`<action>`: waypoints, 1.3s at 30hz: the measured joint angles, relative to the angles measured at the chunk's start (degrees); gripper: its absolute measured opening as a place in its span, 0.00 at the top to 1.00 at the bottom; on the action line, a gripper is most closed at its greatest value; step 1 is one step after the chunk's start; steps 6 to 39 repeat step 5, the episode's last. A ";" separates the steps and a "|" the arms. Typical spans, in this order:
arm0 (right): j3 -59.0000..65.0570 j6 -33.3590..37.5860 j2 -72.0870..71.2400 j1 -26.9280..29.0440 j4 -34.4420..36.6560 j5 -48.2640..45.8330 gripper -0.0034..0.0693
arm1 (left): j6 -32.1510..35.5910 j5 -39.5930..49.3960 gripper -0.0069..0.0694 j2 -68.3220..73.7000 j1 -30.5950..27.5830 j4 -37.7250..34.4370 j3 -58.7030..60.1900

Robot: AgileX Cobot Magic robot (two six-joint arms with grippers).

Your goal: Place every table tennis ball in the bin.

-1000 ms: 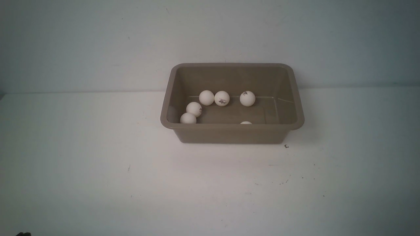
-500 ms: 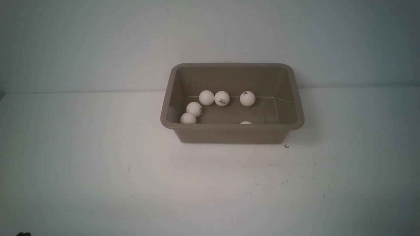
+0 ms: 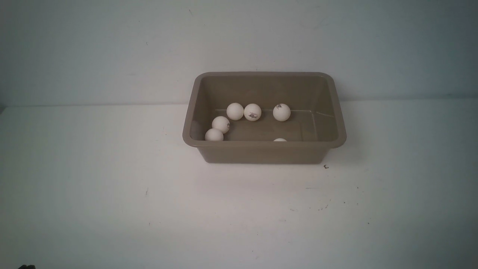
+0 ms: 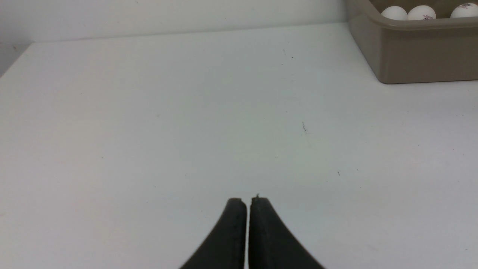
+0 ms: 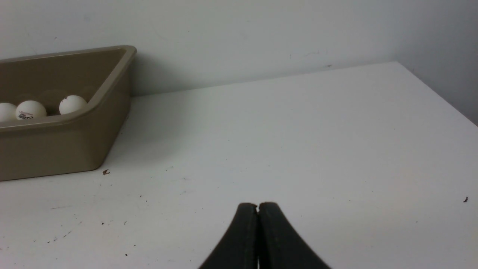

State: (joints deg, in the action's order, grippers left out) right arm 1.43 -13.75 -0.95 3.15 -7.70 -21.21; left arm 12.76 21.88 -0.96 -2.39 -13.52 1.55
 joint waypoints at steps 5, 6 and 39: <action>0.00 0.00 0.00 0.00 0.00 0.00 0.97 | 0.00 0.00 0.91 0.00 0.00 0.00 0.00; 0.00 0.00 0.00 0.00 0.00 0.00 0.97 | 0.00 0.00 0.91 0.00 0.00 0.00 0.00; 0.00 0.00 0.00 0.00 0.00 0.00 0.97 | 0.00 0.00 0.91 0.00 0.00 0.00 0.00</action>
